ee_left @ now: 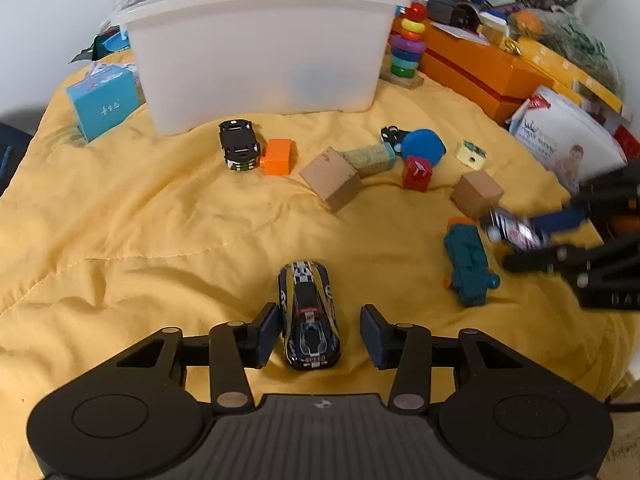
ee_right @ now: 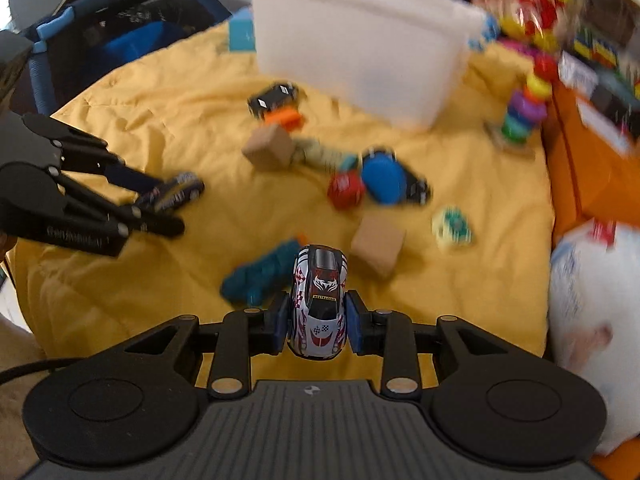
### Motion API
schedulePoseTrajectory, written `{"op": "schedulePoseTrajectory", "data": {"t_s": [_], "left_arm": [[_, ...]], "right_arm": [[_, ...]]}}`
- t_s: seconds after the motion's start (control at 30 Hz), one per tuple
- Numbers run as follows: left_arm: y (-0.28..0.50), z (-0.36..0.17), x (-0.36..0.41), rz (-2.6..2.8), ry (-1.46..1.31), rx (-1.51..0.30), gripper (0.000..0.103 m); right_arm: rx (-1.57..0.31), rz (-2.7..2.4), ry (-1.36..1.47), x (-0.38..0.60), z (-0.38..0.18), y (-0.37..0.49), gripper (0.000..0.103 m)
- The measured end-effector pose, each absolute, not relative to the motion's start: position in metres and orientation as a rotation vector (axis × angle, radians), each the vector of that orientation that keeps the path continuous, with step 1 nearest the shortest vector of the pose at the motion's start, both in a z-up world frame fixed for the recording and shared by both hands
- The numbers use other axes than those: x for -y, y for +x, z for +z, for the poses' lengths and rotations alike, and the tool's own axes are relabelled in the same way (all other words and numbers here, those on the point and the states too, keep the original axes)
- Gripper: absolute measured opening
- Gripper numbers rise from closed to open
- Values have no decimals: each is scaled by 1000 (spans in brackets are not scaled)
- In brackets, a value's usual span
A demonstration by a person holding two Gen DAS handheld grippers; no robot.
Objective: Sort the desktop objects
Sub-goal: 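Grasp a black toy car with the left tool while the right grasps a white race car, then carry both cars over the white bin and open both tools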
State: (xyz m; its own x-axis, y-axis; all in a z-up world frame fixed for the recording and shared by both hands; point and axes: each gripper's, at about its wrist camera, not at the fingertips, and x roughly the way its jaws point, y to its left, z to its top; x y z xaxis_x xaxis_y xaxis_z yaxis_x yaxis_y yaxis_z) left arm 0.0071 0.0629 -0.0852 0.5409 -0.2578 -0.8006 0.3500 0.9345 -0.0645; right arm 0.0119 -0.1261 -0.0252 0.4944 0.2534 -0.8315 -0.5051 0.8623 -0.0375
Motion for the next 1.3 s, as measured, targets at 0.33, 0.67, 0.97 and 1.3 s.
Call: {"op": "schedulePoseTrajectory", "data": {"t_s": [0.33,0.67,0.97,1.3], "left_arm": [[6,-84,-62,-363,126,-925,33],[3,-39,-64,-367,120,-806,33],[34,40,-76,-382,81,-599,33],[112,102,-80,-300,145,-401,33]], "right_arm": [[-986,451,-272,134,-39,14,41],[-958,517,-280,128,-10,18,33],[-709,510,-267,121,58,51,33],[-484,486,-173,100,108,124,33]]}}
